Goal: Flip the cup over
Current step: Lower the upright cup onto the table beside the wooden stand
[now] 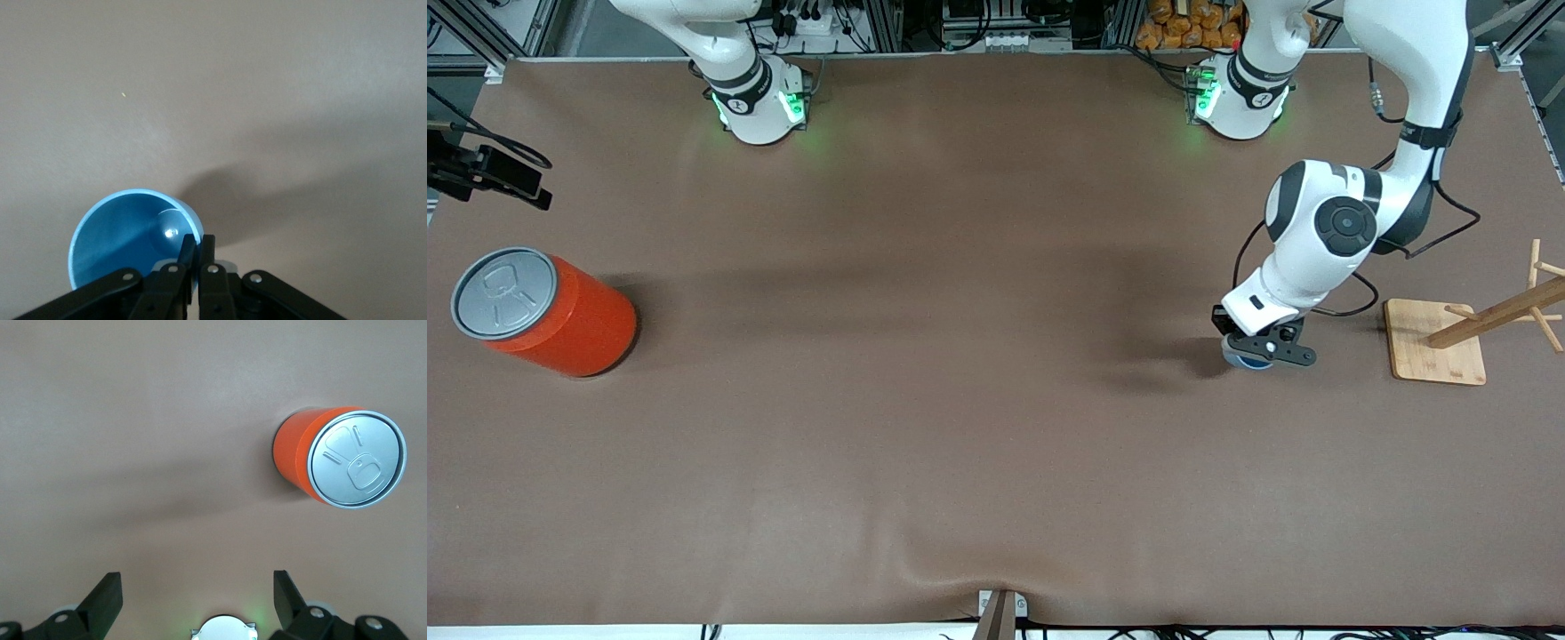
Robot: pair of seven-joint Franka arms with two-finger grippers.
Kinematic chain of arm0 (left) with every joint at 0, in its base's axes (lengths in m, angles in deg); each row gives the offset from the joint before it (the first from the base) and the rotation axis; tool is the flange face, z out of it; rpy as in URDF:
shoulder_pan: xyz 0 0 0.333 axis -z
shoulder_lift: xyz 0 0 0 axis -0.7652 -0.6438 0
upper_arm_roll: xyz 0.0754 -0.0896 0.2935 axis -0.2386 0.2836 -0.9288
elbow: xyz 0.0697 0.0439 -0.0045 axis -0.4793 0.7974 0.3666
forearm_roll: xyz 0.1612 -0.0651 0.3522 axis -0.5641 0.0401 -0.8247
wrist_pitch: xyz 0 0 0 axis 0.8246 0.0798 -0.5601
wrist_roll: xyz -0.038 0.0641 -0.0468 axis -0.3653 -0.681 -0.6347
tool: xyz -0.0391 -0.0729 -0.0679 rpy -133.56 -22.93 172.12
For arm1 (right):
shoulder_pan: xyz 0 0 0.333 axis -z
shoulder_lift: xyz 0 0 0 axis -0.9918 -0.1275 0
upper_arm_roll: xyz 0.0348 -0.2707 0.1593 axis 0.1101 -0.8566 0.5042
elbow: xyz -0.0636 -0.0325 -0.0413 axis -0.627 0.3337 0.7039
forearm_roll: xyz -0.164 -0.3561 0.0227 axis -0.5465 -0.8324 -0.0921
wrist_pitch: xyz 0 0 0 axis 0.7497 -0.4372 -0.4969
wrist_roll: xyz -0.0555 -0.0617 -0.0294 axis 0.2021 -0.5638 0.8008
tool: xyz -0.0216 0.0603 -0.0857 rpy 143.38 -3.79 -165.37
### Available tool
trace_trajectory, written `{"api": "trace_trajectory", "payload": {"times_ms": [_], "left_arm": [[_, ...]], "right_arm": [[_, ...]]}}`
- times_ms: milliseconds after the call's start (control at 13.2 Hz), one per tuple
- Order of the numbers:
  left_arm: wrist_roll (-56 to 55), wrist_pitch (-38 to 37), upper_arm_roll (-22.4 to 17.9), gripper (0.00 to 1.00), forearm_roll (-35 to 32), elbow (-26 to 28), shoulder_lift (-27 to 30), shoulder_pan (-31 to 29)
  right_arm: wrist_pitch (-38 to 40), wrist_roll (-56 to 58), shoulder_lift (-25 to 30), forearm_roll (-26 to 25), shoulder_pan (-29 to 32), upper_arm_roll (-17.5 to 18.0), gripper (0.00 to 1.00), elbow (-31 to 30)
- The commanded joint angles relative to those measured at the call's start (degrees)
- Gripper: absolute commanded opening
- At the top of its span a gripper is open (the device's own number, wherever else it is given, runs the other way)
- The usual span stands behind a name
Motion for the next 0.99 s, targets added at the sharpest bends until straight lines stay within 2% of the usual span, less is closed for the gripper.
{"api": "trace_trajectory", "payload": {"times_ms": [0,228,380,608,760,912], "left_arm": [[-0.55,1.02,0.2,0.0,-1.14,2.66,3.05,-0.13],[-0.72,4.0,0.2,0.02,-1.14,2.92,1.03,-0.13],[-0.2,3.66,0.2,0.48,-1.14,2.92,1.28,-0.22],[1.2,3.48,0.29,1.0,-1.14,2.39,1.37,-2.24],[1.56,2.26,0.38,1.0,-1.14,1.25,3.12,-2.07],[0.51,-4.48,1.34,1.0,-0.44,-3.2,4.1,-1.8]], "right_arm": [[0.7,-0.85,0.3,-0.64,0.47,0.39,1.0,0.61],[0.7,-0.85,0.3,-0.64,0.47,0.39,1.0,0.7],[0.7,-0.85,0.3,-0.64,0.47,0.39,1.0,0.7],[0.7,-0.85,0.3,-0.64,0.47,0.39,1.0,0.7],[0.53,-0.85,0.3,-0.64,0.47,0.39,1.0,0.7],[0.27,-0.85,0.21,-0.72,0.47,0.39,1.0,0.7]]}}
